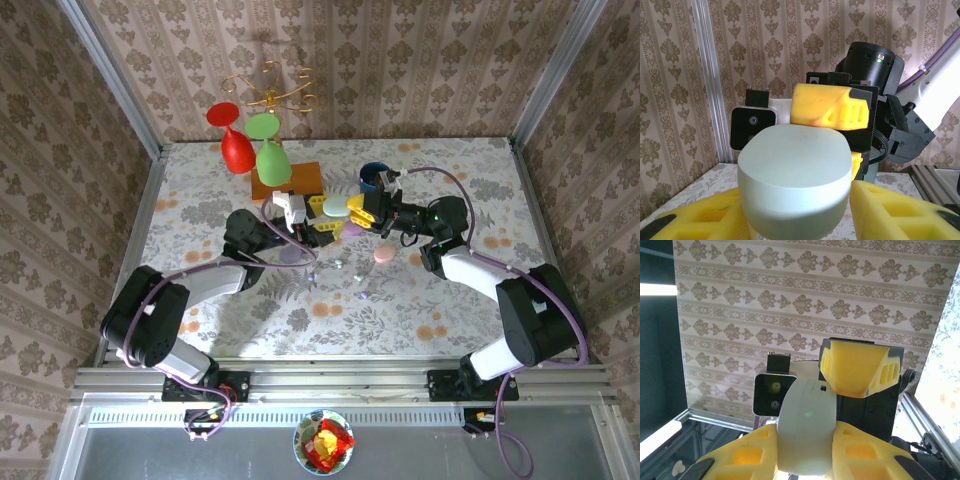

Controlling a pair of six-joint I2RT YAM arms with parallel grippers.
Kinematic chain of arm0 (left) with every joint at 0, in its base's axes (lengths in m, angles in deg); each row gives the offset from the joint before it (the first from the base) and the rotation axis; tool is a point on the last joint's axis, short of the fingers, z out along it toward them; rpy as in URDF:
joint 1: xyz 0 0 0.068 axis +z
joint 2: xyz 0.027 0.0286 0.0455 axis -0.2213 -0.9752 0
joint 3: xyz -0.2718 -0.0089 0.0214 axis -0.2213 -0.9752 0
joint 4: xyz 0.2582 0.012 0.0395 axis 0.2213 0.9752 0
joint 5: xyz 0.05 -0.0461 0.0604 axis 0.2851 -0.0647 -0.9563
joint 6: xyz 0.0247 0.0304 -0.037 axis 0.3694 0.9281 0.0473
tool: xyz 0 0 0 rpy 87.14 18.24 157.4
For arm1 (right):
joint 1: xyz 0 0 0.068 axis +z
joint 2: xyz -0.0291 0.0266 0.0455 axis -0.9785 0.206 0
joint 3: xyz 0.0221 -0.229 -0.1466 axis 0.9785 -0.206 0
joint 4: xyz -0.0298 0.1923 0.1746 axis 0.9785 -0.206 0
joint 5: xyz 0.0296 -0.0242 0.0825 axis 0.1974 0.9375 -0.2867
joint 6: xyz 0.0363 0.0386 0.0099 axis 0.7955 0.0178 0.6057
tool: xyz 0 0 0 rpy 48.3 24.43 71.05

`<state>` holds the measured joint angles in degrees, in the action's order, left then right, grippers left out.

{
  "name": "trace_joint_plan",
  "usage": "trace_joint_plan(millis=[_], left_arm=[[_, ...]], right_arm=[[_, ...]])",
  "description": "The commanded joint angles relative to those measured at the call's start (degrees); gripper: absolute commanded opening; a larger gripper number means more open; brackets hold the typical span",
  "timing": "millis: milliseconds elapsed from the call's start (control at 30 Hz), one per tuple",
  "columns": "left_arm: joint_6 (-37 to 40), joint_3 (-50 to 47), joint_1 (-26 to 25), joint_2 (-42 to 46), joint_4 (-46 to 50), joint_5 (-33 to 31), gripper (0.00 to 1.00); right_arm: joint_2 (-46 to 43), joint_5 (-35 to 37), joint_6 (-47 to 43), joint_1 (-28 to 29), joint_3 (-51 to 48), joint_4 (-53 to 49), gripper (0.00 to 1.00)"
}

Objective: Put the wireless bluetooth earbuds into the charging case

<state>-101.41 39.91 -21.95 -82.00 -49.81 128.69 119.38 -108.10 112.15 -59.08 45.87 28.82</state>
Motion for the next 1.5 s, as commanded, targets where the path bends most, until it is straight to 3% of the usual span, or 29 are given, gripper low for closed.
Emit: trace_joint_plan(millis=[0, 700, 800, 867, 1467], left_arm=[[-1.4, 1.9, -0.7, 0.7, -2.3, 2.6, 0.5], [-1.9, 2.3, -1.0, 0.3, -2.3, 3.1, 0.41], [-1.1, 1.8, -1.0, 0.3, -2.4, 3.1, 0.53], [-0.4, 1.5, -1.1, 0.4, -2.3, 3.0, 0.56], [1.1, 0.3, -0.9, 0.5, -2.4, 1.5, 0.6]], right_arm=[[1.1, 0.0, -1.6, 0.4, 0.7, 1.0, 0.02], [1.3, 0.0, -4.0, 0.4, 1.1, -2.3, 0.01], [1.7, 0.3, -1.5, 0.4, 1.3, 0.6, 0.01], [1.7, 0.4, -0.9, 0.4, 1.5, 1.1, 0.01], [0.1, 0.6, 0.0, 0.3, 1.2, 1.9, 0.01]])
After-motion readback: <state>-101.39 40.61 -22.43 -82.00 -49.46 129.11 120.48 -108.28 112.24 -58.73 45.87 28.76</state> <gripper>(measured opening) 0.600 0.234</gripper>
